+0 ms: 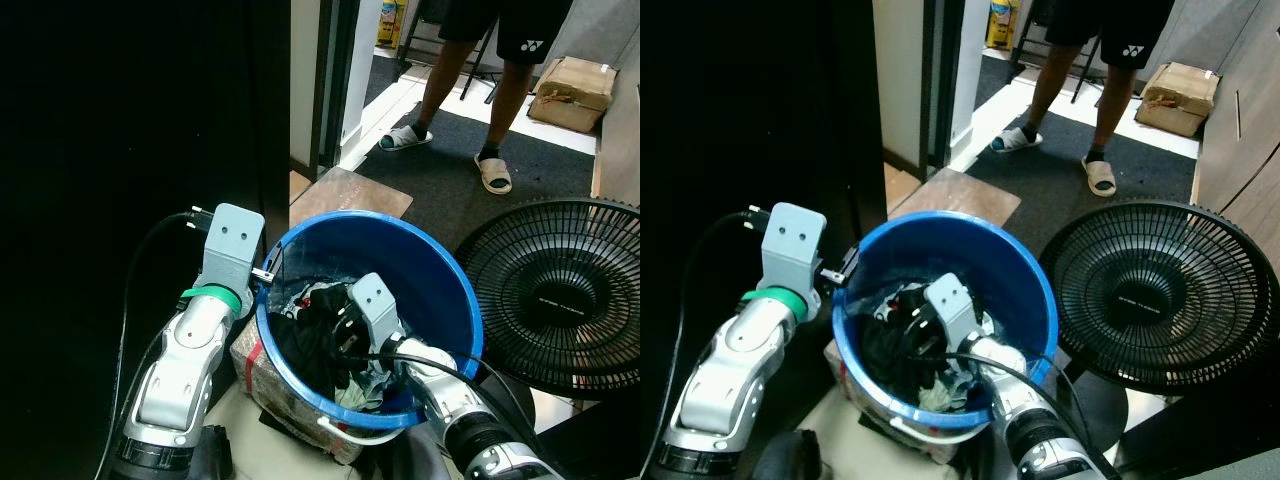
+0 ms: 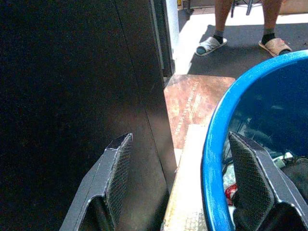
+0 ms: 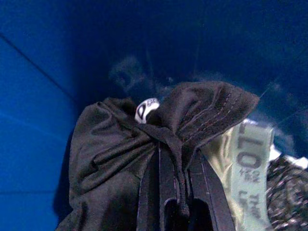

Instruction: Clothes washing

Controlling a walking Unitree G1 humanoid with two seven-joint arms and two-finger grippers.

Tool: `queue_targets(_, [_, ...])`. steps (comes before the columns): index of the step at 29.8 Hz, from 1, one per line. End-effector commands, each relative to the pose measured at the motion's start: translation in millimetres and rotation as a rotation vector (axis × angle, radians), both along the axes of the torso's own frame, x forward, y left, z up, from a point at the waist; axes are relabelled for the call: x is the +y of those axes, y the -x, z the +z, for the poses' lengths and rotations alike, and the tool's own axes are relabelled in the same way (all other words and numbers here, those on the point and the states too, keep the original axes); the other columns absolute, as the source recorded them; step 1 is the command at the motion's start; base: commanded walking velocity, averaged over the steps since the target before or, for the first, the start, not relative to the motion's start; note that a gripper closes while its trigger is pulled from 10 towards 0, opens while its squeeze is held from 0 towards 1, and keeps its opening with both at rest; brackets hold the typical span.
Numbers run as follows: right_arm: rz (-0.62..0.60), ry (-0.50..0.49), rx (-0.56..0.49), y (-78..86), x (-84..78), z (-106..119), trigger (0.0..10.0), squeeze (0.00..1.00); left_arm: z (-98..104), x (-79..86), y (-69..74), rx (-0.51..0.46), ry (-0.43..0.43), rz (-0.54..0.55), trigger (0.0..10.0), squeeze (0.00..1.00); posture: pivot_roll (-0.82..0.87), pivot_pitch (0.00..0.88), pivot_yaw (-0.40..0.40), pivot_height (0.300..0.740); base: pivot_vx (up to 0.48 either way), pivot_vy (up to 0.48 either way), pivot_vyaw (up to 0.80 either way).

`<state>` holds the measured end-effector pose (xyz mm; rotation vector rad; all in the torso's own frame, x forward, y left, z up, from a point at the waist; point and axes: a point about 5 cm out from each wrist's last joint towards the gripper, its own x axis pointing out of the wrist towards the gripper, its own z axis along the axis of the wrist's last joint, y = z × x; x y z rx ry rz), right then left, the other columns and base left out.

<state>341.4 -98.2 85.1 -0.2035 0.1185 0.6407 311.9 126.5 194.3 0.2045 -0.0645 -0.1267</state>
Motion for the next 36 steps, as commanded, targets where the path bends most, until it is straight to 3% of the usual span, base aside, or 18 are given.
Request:
queue_targets(1, [-0.054, -0.036, -0.062, -4.6, -5.4, 10.9, 0.0, 0.00, -1.8, -0.1, -0.2, 0.013, -0.001, 0.001, 10.0, 0.00, 0.13, 0.106, -0.001, 0.555, 0.000, 0.000, 0.00])
queue_targets(6, [-0.085, -0.057, -0.120, -8.5, -7.9, 22.8, 0.0, 0.00, -1.9, 0.1, -0.4, 0.013, -0.001, 0.001, 10.0, 0.00, 0.13, 0.106, -0.001, 0.555, 0.000, 0.000, 0.00])
queue_targets(8, [-0.131, -0.103, -0.241, -14.7, -10.9, 49.6, 0.0, 0.00, -1.8, 0.8, -0.8, 0.012, -0.001, 0.002, 10.0, 0.00, 0.13, 0.097, 0.003, 0.555, 0.000, 0.000, 0.00])
queue_targets(10, [-0.149, -0.119, -0.285, -16.4, -12.0, 59.5, 0.0, 0.00, -1.8, 0.9, -0.9, 0.012, -0.001, 0.002, 10.0, 0.00, 0.13, 0.097, 0.003, 0.555, 0.000, 0.000, 0.00])
queue_targets(11, [-0.163, -0.153, -0.363, -18.4, -12.9, 79.5, 0.0, 0.00, -0.5, 0.5, -1.3, 0.008, 0.004, 0.001, 10.0, 0.00, 0.13, 0.094, 0.004, 0.555, 0.000, 0.000, 0.00])
queue_targets(12, [-0.163, -0.153, -0.363, -18.4, -12.9, 79.5, 0.0, 0.00, -0.5, 0.5, -1.3, 0.008, 0.004, 0.001, 10.0, 0.00, 0.13, 0.094, 0.004, 0.555, 0.000, 0.000, 0.00])
queue_targets(13, [-0.178, -0.178, -0.426, -19.1, -14.0, 96.0, 9.6, 0.00, 0.8, 0.3, -1.6, 0.003, 0.011, -0.001, 10.0, 0.00, 0.13, 0.089, 0.005, 0.555, 0.000, 0.000, 0.00])
queue_targets(14, [-0.178, -0.178, -0.426, -19.1, -14.0, 96.0, 9.6, 0.00, 0.8, 0.3, -1.6, 0.003, 0.011, -0.001, 10.0, 0.00, 0.13, 0.089, 0.005, 0.555, 0.000, 0.000, 0.00])
queue_targets(15, [-0.212, -0.214, -0.510, -18.2, -17.6, 118.0, 10.0, 0.00, 4.8, 0.4, -1.8, -0.014, 0.032, -0.005, 10.0, 0.00, 0.13, 0.083, 0.003, 0.555, 0.000, 0.000, 0.00])
queue_targets(16, [-0.212, -0.214, -0.510, -18.2, -17.6, 118.0, 10.0, 0.00, 4.8, 0.4, -1.8, -0.014, 0.032, -0.005, 10.0, 0.00, 0.13, 0.083, 0.003, 0.555, 0.000, 0.000, 0.00])
queue_targets(18, [-0.292, -0.261, -0.653, -8.9, -29.4, 151.5, 10.0, 0.00, 17.4, 3.6, -0.1, -0.071, 0.083, -0.012, 10.0, 0.00, 0.13, 0.074, -0.001, 0.555, 0.000, 0.000, 0.00])
queue_targets(21, [-0.327, -0.273, -0.696, -1.9, -36.3, 160.6, 10.0, 0.00, 24.8, 6.5, 1.7, -0.101, 0.105, -0.014, 10.0, 0.00, 0.13, 0.072, -0.003, 0.555, 0.000, 0.000, 0.00])
queue_targets(22, [-0.327, -0.273, -0.696, -1.9, -36.3, 160.6, 10.0, 0.00, 24.8, 6.5, 1.7, -0.101, 0.105, -0.014, 10.0, 0.00, 0.13, 0.072, -0.003, 0.555, 0.000, 0.000, 0.00])
queue_targets(24, [-0.391, -0.297, -0.738, 11.6, -49.4, 168.2, 10.0, 0.00, 44.9, 10.0, 6.9, -0.175, 0.149, -0.037, 10.0, 0.00, 0.12, 0.063, -0.006, 0.555, 0.000, 0.000, 0.00])
queue_targets(26, [-0.391, -0.297, -0.738, 11.6, -49.4, 168.2, 10.0, 0.00, 44.9, 10.0, 6.9, -0.175, 0.149, -0.037, 10.0, 0.00, 0.12, 0.063, -0.006, 0.555, 0.000, 0.000, 0.00])
queue_targets(28, [-0.424, -0.337, -0.736, 17.0, -55.9, 169.5, 10.0, 0.00, 58.6, 9.4, 8.0, -0.223, 0.162, -0.054, 10.0, 0.00, 0.12, 0.060, -0.006, 0.555, 0.000, 0.000, 0.00])
queue_targets(36, [-0.494, -0.324, -0.685, 9.6, -64.7, 160.1, 10.0, 0.00, 65.9, 3.1, 2.5, -0.244, 0.165, -0.069, 10.0, 0.00, 0.11, 0.045, 0.000, 0.560, 0.000, 0.000, 0.00])
